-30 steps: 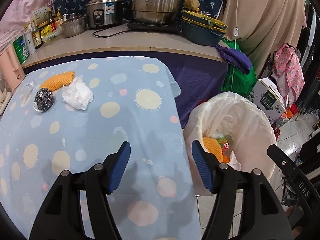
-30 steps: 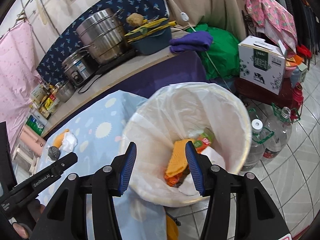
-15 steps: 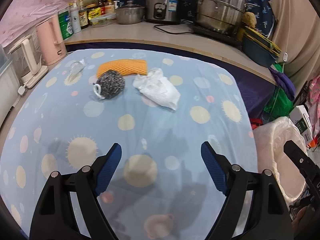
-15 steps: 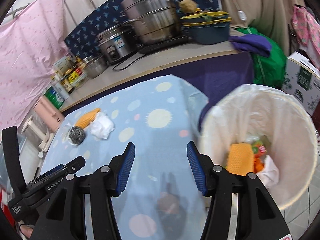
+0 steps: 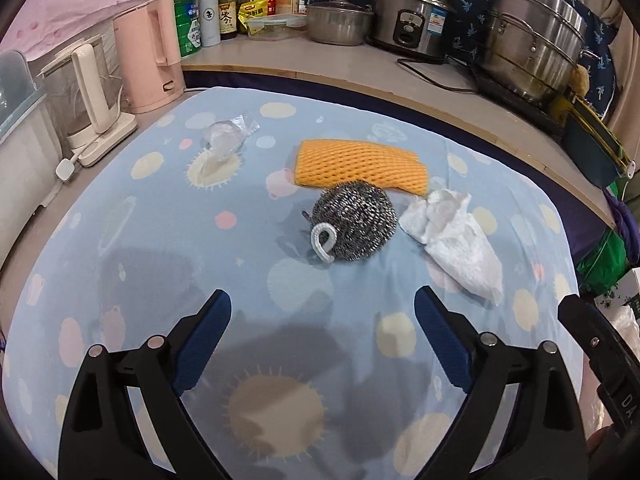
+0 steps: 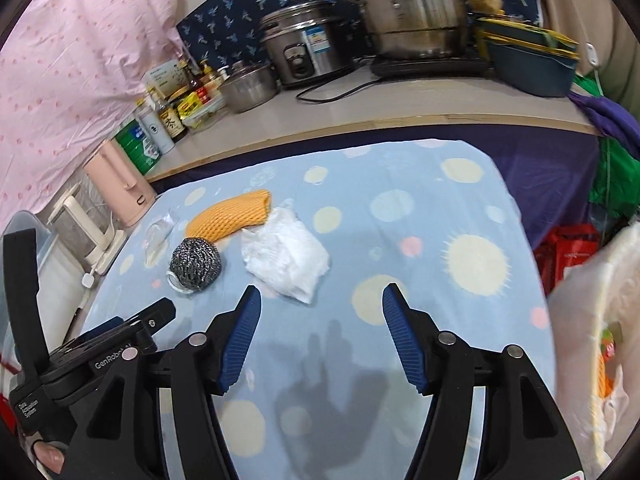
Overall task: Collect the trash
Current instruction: 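Move both open tools back over the tablecloth toward the steel wool, then grasp the steel wool scrubber with the left tool while the right tool grasps the white tissue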
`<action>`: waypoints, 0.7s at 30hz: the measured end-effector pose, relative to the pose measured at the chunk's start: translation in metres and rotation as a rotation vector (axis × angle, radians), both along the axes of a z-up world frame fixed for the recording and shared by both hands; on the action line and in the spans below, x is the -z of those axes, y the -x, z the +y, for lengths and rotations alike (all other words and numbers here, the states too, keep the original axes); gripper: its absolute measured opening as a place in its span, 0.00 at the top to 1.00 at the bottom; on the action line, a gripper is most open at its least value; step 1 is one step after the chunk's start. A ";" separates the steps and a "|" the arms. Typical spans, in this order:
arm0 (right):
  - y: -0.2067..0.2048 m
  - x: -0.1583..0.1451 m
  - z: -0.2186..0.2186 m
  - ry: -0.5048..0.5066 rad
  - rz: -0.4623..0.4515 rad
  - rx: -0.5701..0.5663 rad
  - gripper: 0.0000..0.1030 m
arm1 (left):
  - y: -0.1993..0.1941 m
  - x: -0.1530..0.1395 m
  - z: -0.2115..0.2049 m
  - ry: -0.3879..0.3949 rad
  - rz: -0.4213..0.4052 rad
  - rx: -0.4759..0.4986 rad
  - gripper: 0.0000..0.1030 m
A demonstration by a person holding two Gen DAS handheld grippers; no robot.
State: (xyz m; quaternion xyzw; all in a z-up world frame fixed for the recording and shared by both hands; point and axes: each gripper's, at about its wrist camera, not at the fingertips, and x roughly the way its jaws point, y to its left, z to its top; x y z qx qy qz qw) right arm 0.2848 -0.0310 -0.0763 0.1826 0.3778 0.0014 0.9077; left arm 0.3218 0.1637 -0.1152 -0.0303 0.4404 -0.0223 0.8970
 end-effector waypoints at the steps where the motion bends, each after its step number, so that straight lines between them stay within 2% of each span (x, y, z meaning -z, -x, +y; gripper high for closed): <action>1: -0.008 0.003 0.004 0.007 0.006 -0.007 0.40 | -0.007 0.002 0.001 0.000 0.003 -0.001 0.14; 9: -0.054 0.022 0.023 0.014 0.047 -0.051 0.40 | -0.046 0.009 0.000 0.010 -0.004 0.011 0.13; 13: -0.070 0.032 0.028 0.021 0.073 -0.060 0.40 | -0.060 0.017 -0.002 0.028 0.019 0.017 0.13; 18: -0.083 0.040 0.028 0.013 0.092 -0.059 0.40 | -0.075 0.028 0.002 0.093 0.046 0.020 0.13; 21: -0.089 0.047 0.029 0.015 0.108 -0.060 0.40 | -0.080 0.032 0.002 0.101 0.051 0.025 0.13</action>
